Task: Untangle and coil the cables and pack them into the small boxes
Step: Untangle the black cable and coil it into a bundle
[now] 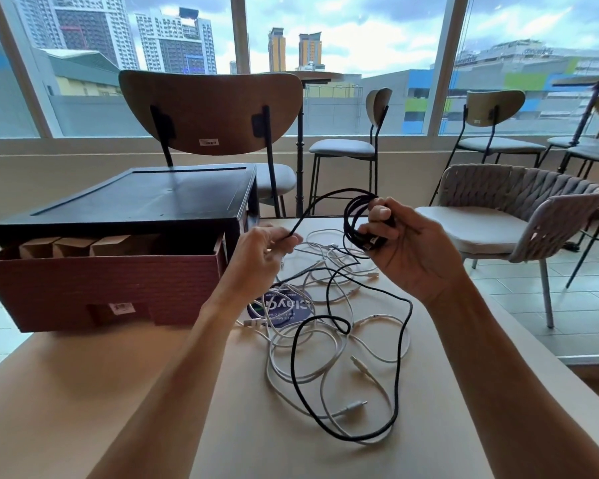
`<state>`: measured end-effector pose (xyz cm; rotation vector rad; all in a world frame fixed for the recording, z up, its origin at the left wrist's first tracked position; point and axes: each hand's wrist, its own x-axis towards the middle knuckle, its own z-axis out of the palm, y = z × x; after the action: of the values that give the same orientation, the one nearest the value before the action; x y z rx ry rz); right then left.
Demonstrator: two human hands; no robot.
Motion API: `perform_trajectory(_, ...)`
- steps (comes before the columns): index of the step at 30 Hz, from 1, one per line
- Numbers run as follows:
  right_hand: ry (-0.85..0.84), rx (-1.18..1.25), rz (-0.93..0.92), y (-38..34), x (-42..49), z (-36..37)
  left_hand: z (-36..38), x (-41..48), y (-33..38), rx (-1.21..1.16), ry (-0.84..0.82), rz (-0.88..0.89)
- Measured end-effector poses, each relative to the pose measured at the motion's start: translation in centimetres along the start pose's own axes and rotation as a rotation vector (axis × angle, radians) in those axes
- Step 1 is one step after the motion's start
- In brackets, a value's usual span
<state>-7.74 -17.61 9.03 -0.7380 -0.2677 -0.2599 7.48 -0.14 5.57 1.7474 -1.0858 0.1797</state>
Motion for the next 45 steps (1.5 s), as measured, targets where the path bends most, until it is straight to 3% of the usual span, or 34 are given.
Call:
perform_trajectory(9,0.071,0.051,-0.123,-0.2,0.0,-0.4,-0.5,0.1,0.7,-0.21,0.022,-0.084)
perform_trajectory(17,-0.067,0.105,-0.072,-0.5,0.2,-0.4,-1.1,0.5,0.9,-0.245,0.159,-0.033)
perform_trajectory(23,-0.06,-0.065,-0.14,0.2,-0.3,0.8,-0.8,0.5,0.8,-0.09,0.178,-0.125)
perform_trajectory(27,0.009,0.091,-0.177,0.1,-0.1,1.3,-0.4,0.3,0.7,0.022,0.086,-0.132)
perform_trajectory(33,0.099,0.124,-0.176,0.2,0.0,0.8,0.4,-0.3,0.7,0.18,-0.019,-0.056)
perform_trajectory(45,0.133,-0.131,-0.249,0.2,0.1,1.0,2.3,-0.9,2.2,0.39,-0.144,-0.058)
